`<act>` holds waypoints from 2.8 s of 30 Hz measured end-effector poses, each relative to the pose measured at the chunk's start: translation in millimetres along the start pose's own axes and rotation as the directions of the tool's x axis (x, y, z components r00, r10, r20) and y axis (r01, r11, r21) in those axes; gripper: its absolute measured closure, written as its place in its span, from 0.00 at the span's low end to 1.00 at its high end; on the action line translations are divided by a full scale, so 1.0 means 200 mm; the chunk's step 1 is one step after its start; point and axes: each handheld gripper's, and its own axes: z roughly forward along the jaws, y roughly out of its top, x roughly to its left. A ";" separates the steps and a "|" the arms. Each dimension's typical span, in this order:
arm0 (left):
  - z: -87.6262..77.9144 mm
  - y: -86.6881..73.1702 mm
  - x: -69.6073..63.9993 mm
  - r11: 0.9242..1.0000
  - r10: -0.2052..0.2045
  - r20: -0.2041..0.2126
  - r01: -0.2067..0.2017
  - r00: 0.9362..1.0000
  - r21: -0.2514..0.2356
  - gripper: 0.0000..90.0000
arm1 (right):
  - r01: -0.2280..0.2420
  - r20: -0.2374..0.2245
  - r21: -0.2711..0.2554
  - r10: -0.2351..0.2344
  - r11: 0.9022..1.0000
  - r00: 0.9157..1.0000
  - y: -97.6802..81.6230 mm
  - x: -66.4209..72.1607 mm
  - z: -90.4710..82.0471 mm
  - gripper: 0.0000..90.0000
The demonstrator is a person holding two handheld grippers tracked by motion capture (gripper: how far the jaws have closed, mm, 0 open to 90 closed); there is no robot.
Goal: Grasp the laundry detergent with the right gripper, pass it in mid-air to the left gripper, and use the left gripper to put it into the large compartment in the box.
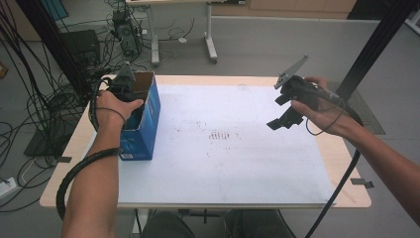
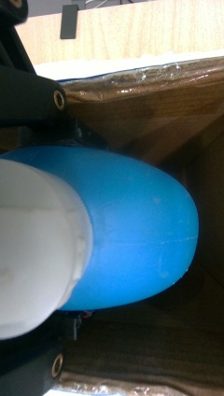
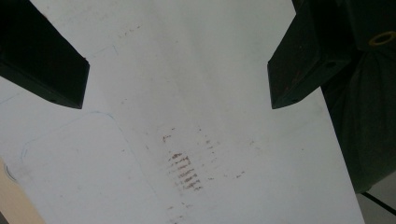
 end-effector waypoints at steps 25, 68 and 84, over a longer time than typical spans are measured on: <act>0.00 0.00 0.00 1.000 0.000 0.000 0.000 1.000 0.001 0.41 | -0.003 0.005 0.001 0.003 1.000 1.000 0.01 0.00 -0.02 0.06; -0.18 -0.01 -0.03 0.998 0.038 -0.040 -0.040 0.998 -0.040 0.32 | 0.003 -0.002 -0.019 -0.003 1.000 1.000 0.03 0.01 -0.02 0.06; -0.49 -0.10 -0.08 0.988 0.089 -0.053 -0.094 0.995 -0.119 0.25 | 0.001 0.004 -0.003 -0.001 1.000 1.000 0.04 -0.02 -0.01 0.06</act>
